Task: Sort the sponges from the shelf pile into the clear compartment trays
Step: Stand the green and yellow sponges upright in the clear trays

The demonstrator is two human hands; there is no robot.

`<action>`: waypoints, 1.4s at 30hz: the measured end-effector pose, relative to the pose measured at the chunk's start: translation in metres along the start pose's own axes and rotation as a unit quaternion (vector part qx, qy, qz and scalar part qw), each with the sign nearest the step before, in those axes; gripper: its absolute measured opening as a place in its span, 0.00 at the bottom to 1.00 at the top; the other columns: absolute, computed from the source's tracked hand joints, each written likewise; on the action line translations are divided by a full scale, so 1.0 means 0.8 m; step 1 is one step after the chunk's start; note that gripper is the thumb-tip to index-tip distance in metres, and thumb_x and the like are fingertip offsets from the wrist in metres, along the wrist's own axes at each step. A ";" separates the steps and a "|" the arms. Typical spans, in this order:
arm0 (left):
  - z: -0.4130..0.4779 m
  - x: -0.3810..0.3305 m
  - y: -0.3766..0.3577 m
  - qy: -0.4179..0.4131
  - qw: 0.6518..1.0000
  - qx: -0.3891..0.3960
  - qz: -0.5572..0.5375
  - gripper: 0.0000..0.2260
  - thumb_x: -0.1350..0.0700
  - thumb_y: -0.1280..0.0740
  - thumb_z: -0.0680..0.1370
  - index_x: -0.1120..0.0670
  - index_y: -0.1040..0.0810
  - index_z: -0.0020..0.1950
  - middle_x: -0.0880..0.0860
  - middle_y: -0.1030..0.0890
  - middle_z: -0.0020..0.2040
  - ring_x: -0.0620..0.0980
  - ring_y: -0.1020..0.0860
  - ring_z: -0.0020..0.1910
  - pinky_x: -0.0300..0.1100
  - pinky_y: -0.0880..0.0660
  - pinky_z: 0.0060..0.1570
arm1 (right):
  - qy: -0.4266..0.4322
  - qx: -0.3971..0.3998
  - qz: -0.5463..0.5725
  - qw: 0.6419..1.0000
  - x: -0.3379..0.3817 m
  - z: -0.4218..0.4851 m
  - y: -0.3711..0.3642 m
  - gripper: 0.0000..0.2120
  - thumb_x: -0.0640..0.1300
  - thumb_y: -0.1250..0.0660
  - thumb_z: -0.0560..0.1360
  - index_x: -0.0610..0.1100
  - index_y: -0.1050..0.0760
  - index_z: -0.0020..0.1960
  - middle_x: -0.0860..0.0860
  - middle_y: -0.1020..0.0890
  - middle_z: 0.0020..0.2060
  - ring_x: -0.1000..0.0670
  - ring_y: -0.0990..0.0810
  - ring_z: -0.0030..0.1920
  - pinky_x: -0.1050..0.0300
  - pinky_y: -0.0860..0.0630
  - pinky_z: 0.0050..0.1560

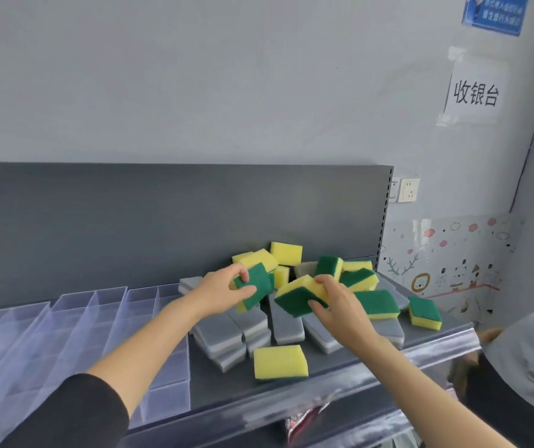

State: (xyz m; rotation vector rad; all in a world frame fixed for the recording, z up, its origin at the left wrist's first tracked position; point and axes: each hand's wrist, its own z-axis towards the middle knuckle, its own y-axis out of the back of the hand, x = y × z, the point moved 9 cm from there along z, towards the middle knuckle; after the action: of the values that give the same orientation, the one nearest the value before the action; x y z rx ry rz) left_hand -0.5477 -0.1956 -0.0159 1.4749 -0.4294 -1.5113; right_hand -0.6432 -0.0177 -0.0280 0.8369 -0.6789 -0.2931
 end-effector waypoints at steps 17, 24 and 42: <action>-0.139 0.131 0.139 0.140 0.981 -0.131 0.018 0.11 0.61 0.38 0.77 0.53 0.37 0.55 0.51 0.28 0.42 0.47 0.30 0.37 0.37 0.32 0.32 | 0.117 0.044 0.065 0.990 0.178 0.003 -0.082 0.19 0.47 0.38 0.77 0.45 0.35 0.66 0.48 0.23 0.57 0.48 0.25 0.54 0.59 0.30 0.47; -0.204 0.192 0.210 0.174 0.968 -0.174 0.053 0.08 0.61 0.38 0.77 0.52 0.35 0.52 0.49 0.30 0.40 0.45 0.31 0.36 0.38 0.33 0.33 | 0.156 0.072 0.088 0.981 0.274 0.004 -0.133 0.18 0.46 0.37 0.77 0.44 0.35 0.65 0.47 0.23 0.57 0.46 0.25 0.55 0.55 0.29 0.51; -0.356 0.353 0.400 0.216 0.942 -0.238 0.091 0.15 0.63 0.37 0.77 0.55 0.32 0.62 0.54 0.27 0.50 0.50 0.30 0.46 0.40 0.33 0.43 | 0.204 0.136 0.176 0.953 0.541 -0.013 -0.261 0.17 0.46 0.39 0.78 0.47 0.34 0.66 0.49 0.24 0.58 0.49 0.26 0.56 0.52 0.26 0.56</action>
State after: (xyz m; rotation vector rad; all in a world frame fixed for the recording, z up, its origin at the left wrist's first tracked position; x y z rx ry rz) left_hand -0.1190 -0.4764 0.0126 1.2843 0.0662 -1.0100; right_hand -0.3061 -0.3594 -0.0040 0.9815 -0.4702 0.2992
